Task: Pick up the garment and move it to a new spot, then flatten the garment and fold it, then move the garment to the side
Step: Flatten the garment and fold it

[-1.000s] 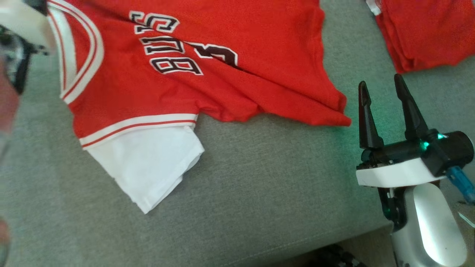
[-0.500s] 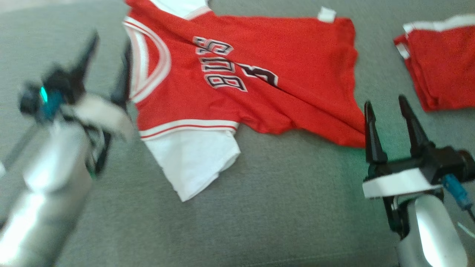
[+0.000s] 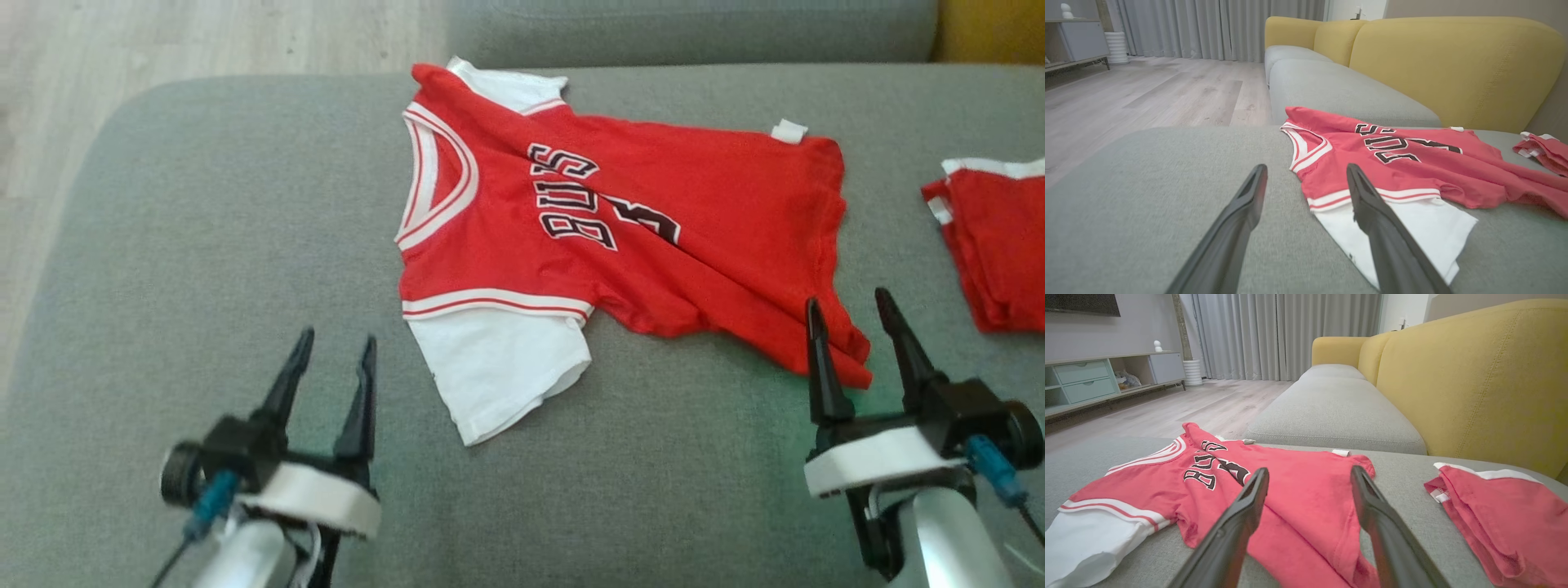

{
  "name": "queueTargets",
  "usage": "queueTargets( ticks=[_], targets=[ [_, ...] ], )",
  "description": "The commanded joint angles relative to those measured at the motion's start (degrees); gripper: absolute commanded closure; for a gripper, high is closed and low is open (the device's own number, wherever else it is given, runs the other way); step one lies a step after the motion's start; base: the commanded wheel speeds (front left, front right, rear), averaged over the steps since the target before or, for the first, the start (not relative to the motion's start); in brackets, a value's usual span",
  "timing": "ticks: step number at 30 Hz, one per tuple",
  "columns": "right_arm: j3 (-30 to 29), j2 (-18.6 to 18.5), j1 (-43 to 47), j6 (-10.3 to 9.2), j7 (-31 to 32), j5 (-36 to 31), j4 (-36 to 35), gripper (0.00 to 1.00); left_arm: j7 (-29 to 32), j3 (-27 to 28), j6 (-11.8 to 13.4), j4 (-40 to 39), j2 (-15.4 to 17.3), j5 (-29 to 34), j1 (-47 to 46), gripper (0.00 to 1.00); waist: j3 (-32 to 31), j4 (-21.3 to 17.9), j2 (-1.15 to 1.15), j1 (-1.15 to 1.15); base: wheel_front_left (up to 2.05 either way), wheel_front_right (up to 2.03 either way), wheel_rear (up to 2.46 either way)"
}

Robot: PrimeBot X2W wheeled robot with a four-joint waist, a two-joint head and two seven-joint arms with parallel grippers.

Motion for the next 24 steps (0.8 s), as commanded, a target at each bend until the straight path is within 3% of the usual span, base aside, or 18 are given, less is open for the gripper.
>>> queueTargets(
  ticks=[1,6,15,24],
  targets=[
    [1.3,-0.3,-0.7,-0.05,-0.4,0.4,-1.4,0.0,-0.5,3.0,0.3,-2.1,0.7,0.8,-1.5,0.0,-0.5,0.5,0.0,0.01,0.0,0.0,0.0],
    [2.1,-0.3,-0.8,-0.05,-0.3,0.3,-1.2,0.0,-0.5,3.3,-1.3,-1.3,-1.0,2.5,0.3,0.0,-0.4,0.2,0.0,0.01,0.0,0.0,0.0],
    [2.3,-0.3,-1.1,-0.05,-0.3,0.6,-1.3,0.0,3.5,-2.6,-6.1,5.5,-3.5,2.5,-0.2,0.0,0.5,-1.9,0.0,0.01,0.0,0.0,0.0],
    [2.4,-0.3,-1.6,-0.05,-0.4,0.9,-1.1,0.0,7.1,-3.9,-6.8,9.7,-4.8,1.2,-1.4,0.0,2.0,-3.7,0.0,0.01,0.0,0.0,0.0]
  ],
)
